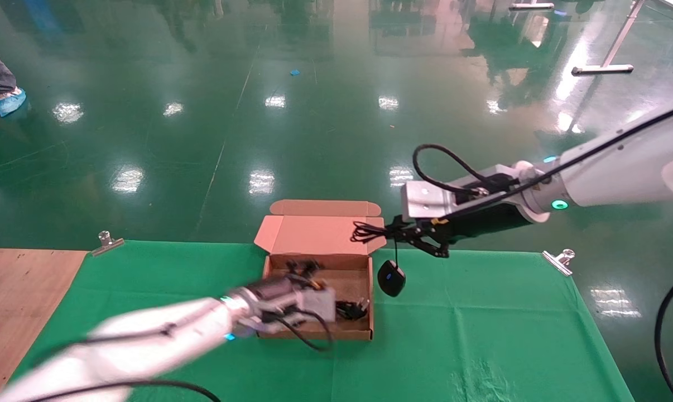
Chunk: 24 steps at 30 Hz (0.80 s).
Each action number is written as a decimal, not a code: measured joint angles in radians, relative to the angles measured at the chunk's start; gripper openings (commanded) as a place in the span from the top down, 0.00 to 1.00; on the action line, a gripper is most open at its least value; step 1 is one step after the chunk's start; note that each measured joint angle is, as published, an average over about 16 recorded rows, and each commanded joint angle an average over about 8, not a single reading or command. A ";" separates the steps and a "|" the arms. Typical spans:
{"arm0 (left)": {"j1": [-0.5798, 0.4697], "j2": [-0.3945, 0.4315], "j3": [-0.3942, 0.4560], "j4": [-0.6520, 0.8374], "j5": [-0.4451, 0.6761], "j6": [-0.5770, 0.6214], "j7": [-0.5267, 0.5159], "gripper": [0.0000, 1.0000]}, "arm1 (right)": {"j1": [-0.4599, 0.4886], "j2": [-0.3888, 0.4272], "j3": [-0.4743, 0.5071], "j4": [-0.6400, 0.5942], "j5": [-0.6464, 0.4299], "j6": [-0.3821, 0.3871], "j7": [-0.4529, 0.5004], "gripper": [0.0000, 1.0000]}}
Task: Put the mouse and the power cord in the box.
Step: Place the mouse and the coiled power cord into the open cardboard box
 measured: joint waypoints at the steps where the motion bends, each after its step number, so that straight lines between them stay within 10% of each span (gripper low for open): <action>1: -0.003 -0.021 -0.011 -0.009 -0.032 0.039 0.011 0.00 | 0.002 -0.006 0.000 0.001 0.000 0.000 0.002 1.00; 24: -0.056 -0.396 -0.265 0.217 -0.559 0.758 0.285 0.00 | -0.106 -0.111 -0.200 0.290 0.080 0.214 0.201 1.00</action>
